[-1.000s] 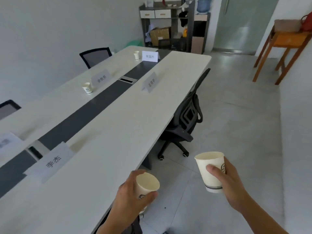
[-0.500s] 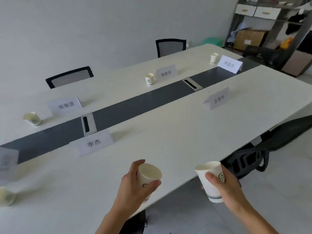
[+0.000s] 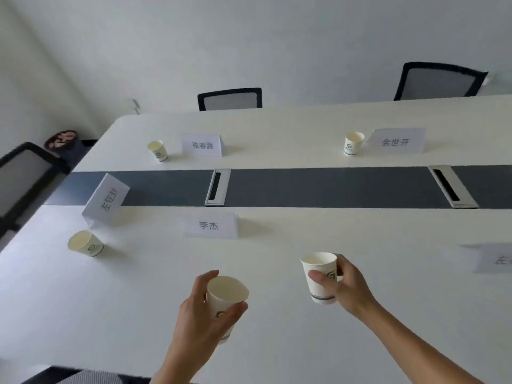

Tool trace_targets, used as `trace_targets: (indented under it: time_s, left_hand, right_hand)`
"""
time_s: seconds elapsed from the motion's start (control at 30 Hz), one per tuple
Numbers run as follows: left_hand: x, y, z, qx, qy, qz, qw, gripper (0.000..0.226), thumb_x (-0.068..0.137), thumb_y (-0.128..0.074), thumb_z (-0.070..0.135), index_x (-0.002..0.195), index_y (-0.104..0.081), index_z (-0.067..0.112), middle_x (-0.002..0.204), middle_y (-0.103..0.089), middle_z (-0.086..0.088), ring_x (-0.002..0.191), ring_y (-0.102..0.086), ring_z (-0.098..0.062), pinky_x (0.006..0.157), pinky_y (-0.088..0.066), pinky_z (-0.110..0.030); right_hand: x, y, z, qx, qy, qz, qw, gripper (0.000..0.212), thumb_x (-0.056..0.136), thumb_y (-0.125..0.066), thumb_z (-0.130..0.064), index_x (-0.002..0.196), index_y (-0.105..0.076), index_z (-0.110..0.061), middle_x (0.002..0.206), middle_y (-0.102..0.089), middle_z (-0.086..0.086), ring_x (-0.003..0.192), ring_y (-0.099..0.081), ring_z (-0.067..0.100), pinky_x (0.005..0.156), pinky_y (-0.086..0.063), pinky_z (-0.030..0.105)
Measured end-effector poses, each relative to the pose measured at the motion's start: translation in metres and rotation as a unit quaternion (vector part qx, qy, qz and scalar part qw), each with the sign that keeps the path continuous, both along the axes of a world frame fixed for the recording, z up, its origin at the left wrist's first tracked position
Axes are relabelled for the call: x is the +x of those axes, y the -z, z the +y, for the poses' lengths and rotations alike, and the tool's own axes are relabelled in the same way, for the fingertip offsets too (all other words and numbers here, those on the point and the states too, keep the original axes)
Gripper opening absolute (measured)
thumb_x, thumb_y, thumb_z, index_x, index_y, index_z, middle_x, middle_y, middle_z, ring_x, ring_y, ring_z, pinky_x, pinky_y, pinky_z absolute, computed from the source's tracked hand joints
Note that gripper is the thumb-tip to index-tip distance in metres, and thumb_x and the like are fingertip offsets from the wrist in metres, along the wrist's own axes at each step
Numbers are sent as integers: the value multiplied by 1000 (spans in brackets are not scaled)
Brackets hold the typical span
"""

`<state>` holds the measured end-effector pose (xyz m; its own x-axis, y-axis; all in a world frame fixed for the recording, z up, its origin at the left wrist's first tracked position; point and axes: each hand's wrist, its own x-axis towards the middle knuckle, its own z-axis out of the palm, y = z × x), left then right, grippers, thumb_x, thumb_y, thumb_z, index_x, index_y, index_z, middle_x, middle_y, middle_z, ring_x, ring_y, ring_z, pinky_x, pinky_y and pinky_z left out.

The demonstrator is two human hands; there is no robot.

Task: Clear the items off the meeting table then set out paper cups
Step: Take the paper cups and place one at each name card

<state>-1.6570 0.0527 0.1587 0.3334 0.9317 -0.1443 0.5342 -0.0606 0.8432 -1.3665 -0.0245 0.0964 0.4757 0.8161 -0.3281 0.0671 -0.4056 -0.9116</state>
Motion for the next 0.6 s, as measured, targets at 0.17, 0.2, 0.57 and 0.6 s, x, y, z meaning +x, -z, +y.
trace_targets:
  time_s: [0.17,0.2,0.57,0.6]
  left_hand:
    - [-12,2,-1,7,-96,23,995,62,63,-86,40,114,-51,39,86,-69,8,82,-62,3,63,-47,-13]
    - [-16,4,0,5,-110,26,994,61,63,-86,38,113,-51,38,86,-69,7,82,-62,3,63,-48,-12]
    - [-25,46,87,-65,-141,11,988,61,62,-88,29,111,-52,36,95,-67,26,82,-65,-1,63,-48,-7]
    - [-22,51,98,-73,-132,9,989,61,63,-88,30,112,-52,36,95,-66,26,82,-65,-1,63,-48,-7]
  right_hand:
    - [19,23,101,-9,-55,-23,998,62,58,-84,-41,110,-54,-28,101,-64,-13,95,-62,10,70,-47,24]
    - [20,28,121,-9,-60,-26,998,61,60,-86,-37,111,-52,-28,101,-63,-14,96,-62,13,69,-46,24]
    - [2,75,251,-56,-55,-112,991,68,62,-85,-37,115,-43,-31,98,-59,-13,90,-58,17,59,-41,18]
    - [2,80,254,-61,-51,-115,990,68,61,-85,-38,115,-43,-32,96,-59,-16,89,-58,16,59,-41,18]
